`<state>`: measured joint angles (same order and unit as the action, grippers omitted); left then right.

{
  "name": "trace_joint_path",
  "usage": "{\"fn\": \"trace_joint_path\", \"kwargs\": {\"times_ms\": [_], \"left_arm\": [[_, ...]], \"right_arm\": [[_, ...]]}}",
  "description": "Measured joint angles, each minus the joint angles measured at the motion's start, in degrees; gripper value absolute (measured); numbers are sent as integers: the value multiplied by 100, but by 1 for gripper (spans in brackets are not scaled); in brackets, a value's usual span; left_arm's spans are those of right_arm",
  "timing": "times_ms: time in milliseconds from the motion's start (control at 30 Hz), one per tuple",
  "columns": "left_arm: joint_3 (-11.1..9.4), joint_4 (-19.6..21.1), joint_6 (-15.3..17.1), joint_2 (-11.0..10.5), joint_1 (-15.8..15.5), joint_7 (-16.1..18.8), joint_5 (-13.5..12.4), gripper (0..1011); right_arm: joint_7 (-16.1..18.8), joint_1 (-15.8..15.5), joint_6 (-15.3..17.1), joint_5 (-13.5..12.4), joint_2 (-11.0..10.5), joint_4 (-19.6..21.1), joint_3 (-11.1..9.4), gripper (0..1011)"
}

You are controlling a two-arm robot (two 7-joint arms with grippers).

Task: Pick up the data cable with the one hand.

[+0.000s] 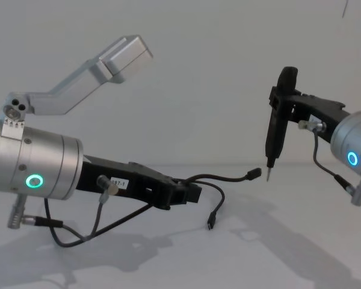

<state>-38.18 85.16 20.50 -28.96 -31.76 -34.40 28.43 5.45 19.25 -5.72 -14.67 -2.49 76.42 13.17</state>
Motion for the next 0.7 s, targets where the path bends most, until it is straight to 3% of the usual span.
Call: {"fn": "trace_joint_path", "kwargs": {"times_ms": [700], "left_arm": [[0, 0, 0, 0, 0, 0, 0, 40]], "right_arm": [[48, -207, 253, -50, 112, 390, -113, 279]]}}
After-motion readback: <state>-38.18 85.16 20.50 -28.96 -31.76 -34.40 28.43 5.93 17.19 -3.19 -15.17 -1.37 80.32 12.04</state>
